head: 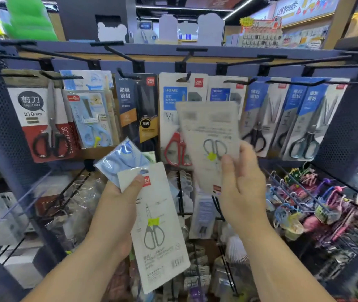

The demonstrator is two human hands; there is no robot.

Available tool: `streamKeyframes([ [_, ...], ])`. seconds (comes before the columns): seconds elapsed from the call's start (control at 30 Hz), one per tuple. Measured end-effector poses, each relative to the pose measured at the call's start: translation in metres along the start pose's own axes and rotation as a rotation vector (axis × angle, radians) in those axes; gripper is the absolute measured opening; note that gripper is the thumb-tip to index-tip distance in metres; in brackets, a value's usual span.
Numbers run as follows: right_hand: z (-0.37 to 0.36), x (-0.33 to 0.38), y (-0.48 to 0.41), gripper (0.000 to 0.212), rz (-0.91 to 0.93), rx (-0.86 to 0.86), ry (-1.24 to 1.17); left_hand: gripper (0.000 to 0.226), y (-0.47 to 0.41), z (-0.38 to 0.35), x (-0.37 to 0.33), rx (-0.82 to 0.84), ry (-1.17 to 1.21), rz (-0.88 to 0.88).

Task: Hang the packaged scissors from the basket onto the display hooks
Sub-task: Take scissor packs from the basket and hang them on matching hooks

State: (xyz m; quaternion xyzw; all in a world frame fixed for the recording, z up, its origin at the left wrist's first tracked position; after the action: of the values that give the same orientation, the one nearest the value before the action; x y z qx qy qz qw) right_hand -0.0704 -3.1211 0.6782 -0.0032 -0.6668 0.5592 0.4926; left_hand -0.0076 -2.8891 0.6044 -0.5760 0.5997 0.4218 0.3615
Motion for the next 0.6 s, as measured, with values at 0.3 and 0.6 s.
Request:
streamKeyframes([
  [0.3, -0.02, -0.007, 0.031, 0.033, 0.376, 0.298, 0.338, 0.031, 0.001, -0.003, 0.01, 0.124, 0.074, 0.26],
  [0.6, 0.011, -0.005, 0.045, 0.03, 0.49, 0.257, 0.445, 0.039, 0.02, -0.025, 0.033, 0.255, 0.08, 0.43],
])
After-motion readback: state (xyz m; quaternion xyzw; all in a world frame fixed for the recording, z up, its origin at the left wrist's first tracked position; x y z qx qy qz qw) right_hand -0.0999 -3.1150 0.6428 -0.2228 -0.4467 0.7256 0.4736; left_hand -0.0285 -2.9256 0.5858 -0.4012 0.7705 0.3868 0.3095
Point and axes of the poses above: each hand's wrist, its own y-axis away from the middle knuckle, its own z-axis out of the back of the hand, x = y × z, the point moved 9 cm from there along -y, towards the middle knuckle, and after that the axes turned 3 degrees about -x, right-handed, at the moved point
